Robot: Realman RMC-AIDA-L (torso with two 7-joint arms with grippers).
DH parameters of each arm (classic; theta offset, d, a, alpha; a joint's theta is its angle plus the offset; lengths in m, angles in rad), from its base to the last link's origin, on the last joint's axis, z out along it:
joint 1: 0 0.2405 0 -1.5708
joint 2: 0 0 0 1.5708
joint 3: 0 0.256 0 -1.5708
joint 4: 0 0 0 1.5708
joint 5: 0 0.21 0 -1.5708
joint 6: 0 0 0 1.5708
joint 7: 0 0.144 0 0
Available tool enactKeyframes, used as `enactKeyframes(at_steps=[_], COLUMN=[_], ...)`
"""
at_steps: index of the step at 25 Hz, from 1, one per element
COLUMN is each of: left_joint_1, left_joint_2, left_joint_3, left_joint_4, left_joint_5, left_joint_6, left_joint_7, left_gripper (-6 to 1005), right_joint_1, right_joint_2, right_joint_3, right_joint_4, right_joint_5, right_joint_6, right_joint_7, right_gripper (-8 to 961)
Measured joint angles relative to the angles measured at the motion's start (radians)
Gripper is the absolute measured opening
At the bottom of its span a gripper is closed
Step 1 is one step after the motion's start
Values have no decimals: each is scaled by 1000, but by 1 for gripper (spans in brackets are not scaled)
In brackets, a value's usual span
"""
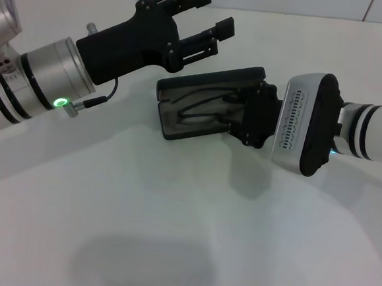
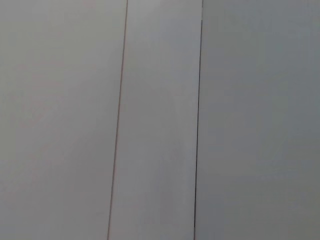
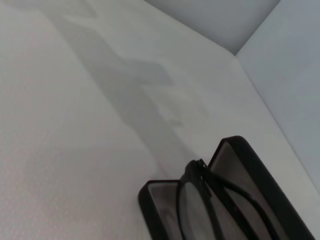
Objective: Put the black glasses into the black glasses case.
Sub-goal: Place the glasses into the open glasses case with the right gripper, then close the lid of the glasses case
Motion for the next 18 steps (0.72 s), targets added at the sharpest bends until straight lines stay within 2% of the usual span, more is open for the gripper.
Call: enactKeyframes(at_steps=[6, 10, 15, 18], left_joint_1=[2, 3, 4, 4], left_joint_2=[2, 2, 3, 3], left_joint_3=[-1, -1, -1, -2], left_joint_4=[2, -2, -3, -4], left_joint_5=[0, 0, 0, 0], left_joint_6=[-1, -7, -8, -25], left_joint_7=[0, -2, -7, -9], left_gripper=[709, 709, 709, 709], right_joint_1=[-4, -16, -69, -107], right_joint_2=[-4, -7, -11, -12], right_joint_3=[2, 41, 208, 352], right_joint_4=[-14, -25, -67, -84], right_joint_5=[0, 0, -5, -9], right_joint_6=[-34, -102, -327, -468], right_joint_7=[7, 12, 34, 35], right_gripper=[367, 405, 536, 541])
